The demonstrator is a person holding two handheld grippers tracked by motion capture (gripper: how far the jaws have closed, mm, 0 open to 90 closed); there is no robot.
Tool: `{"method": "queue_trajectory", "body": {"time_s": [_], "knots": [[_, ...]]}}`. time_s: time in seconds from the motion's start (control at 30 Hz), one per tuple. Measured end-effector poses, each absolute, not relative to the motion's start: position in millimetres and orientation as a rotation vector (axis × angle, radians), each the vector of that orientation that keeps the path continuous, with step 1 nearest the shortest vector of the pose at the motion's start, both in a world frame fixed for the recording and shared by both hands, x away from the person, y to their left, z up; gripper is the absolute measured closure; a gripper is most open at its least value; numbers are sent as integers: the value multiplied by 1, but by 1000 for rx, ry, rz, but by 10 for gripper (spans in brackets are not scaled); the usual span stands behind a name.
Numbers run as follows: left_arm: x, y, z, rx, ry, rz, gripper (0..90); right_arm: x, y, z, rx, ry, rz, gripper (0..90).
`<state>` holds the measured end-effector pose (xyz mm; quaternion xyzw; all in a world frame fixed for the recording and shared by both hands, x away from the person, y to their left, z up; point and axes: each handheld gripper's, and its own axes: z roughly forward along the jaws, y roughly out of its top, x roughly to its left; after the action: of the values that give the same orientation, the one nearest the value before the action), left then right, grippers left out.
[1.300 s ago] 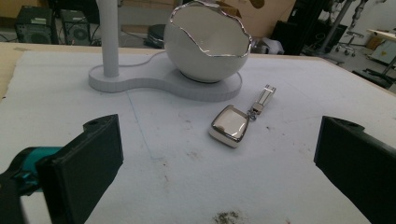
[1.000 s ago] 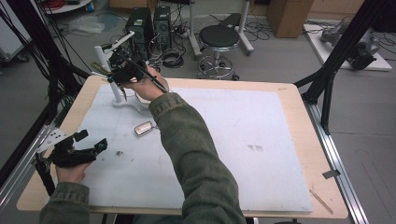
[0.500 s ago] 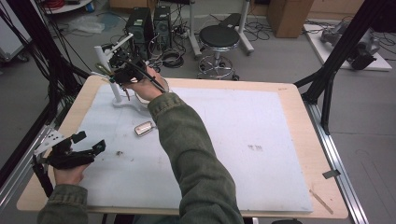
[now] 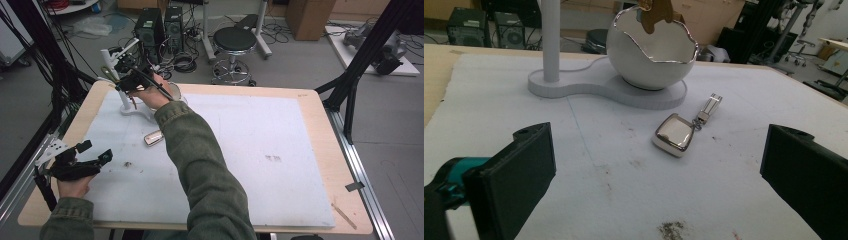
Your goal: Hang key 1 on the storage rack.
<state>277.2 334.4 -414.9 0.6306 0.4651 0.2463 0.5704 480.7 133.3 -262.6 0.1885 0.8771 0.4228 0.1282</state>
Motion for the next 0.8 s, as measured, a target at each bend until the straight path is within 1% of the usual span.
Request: {"method": "queue_trajectory", "body": {"time_s": [0.3, 0.8], "knots": [[277, 335, -415, 1475, 1097, 578, 17, 482, 143, -268, 551, 2566, 1205, 725], [275, 339, -415, 1466, 1101, 578, 17, 493, 149, -279, 607, 2587, 1195, 725]]}}
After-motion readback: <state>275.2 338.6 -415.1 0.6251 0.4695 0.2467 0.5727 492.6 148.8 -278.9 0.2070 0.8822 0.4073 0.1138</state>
